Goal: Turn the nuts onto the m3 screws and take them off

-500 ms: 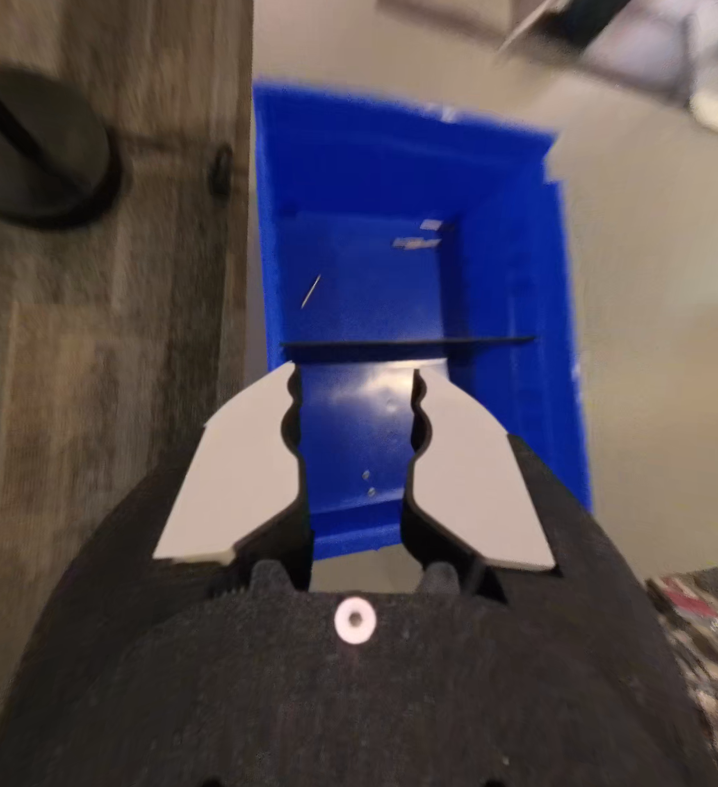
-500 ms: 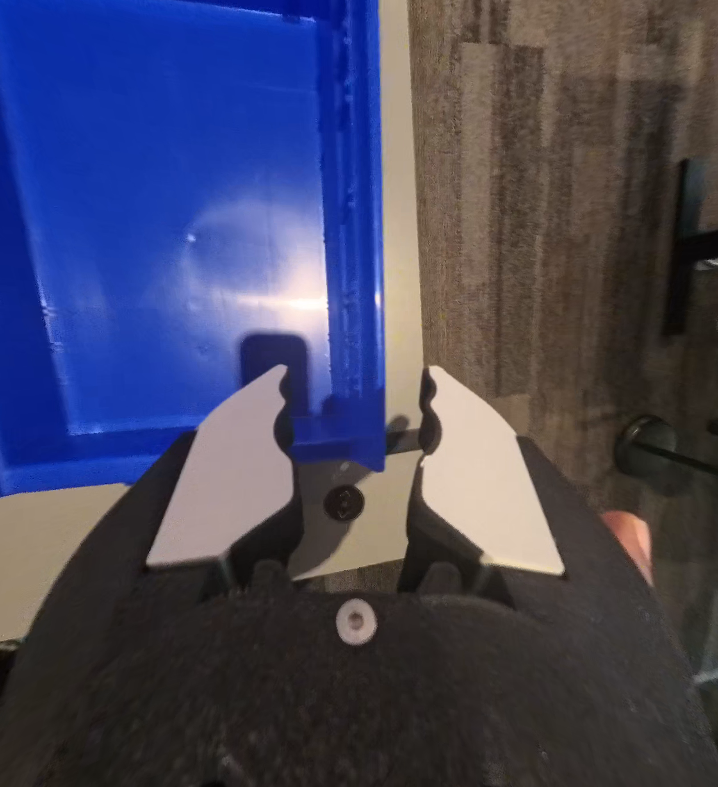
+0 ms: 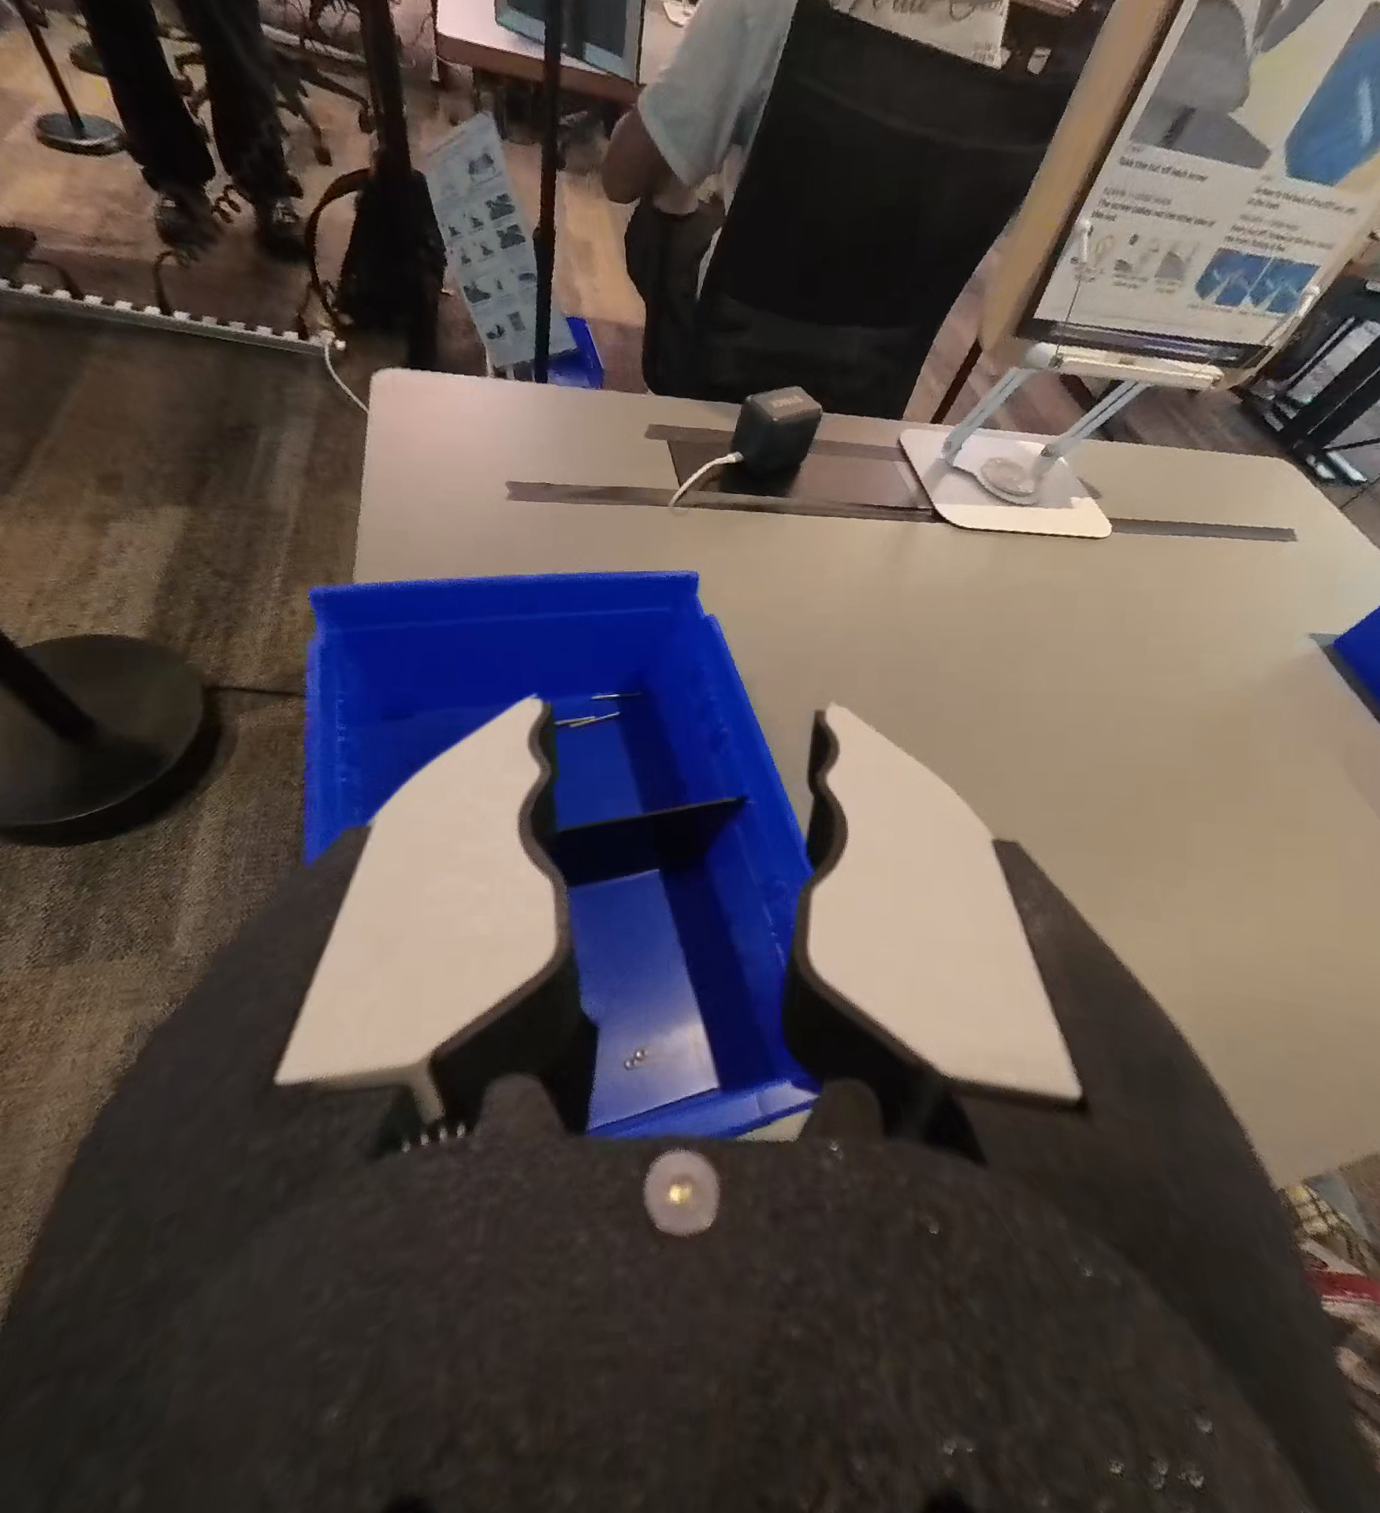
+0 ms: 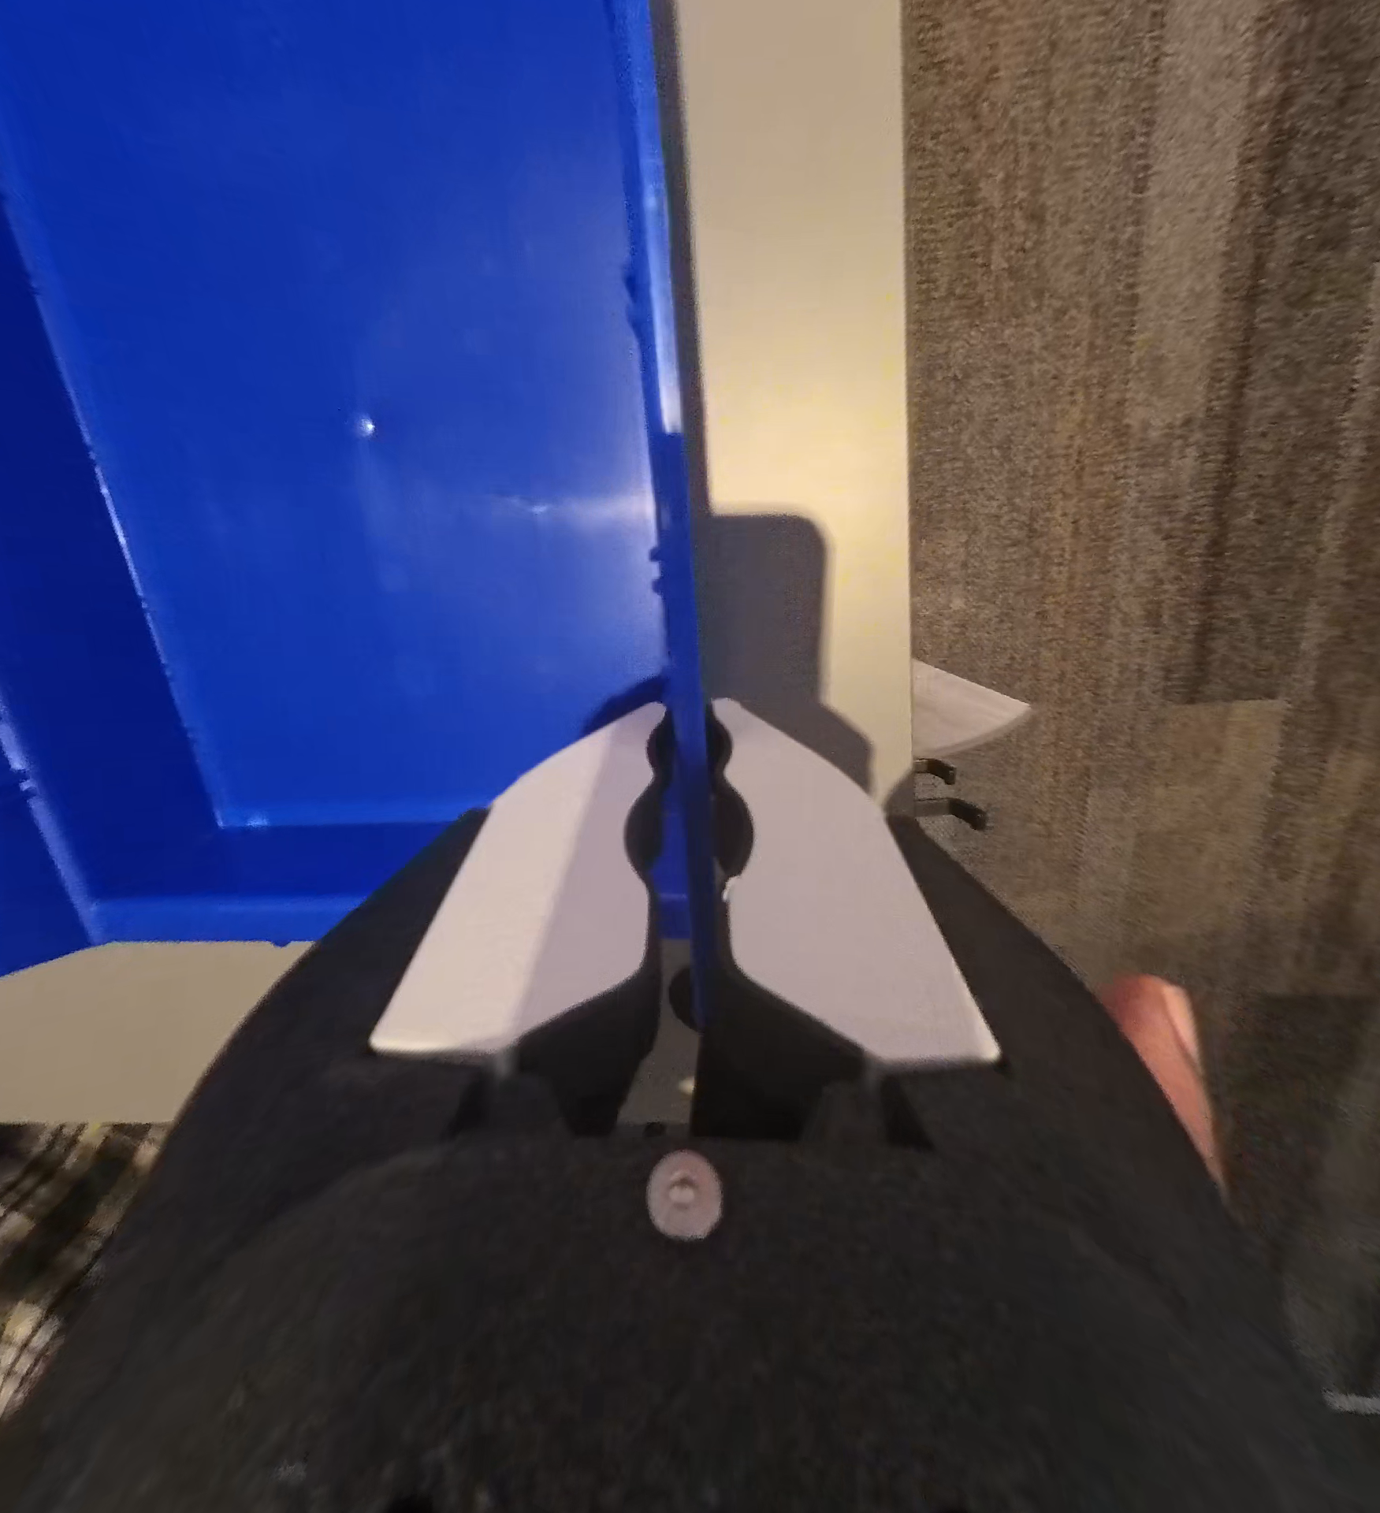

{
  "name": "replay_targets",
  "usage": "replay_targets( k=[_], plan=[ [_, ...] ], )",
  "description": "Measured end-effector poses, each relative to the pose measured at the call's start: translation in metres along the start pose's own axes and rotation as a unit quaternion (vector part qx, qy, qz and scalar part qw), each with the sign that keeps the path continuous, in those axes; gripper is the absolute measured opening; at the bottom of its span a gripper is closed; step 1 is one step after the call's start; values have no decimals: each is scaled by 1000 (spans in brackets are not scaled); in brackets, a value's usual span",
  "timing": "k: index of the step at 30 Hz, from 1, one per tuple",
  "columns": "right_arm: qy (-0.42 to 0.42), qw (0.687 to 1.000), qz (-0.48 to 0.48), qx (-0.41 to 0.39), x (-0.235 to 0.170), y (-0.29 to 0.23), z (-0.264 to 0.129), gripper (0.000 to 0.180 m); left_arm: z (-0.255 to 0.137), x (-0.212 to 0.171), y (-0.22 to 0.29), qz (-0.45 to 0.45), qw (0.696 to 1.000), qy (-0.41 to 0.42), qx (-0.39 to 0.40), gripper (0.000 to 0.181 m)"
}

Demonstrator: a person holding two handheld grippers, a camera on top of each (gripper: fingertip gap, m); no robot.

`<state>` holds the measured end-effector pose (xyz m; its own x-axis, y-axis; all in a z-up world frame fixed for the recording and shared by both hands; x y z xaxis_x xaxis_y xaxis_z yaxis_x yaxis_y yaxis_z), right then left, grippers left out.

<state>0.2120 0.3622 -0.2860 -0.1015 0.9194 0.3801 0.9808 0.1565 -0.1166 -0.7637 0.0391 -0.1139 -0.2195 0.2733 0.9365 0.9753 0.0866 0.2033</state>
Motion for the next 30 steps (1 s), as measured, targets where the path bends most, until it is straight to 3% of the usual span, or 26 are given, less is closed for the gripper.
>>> replay_targets(
  k=[10,15,23,27,30],
  plan=[
    [-3,1000,4,27,0,17,-2,3,20,-19,19,-39,998,-10,-39,63],
    [8,1000,-13,26,1,20,-4,4,21,-19,28,-18,999,15,-37,72],
    [200,975,-84,-42,14,-3,-74,22,6,-12,40,22,998,59,-16,92],
    [278,949,-123,-86,2,-34,-108,27,6,-21,43,58,997,58,-12,111],
    [319,933,-133,-97,-13,-58,-122,32,3,-27,43,95,994,58,15,113]
  ],
)
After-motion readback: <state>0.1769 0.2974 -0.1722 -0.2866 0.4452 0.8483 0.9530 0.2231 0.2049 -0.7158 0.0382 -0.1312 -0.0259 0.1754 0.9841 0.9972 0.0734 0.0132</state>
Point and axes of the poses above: each gripper's, where its closed fingertips meet, z out along the fingers, x out of its top, y = z × x across the jaws, the point moved 5 cm from there along -z, back along the fingers, and after that the axes turned 8 degrees about y, right-handed, at the moved point
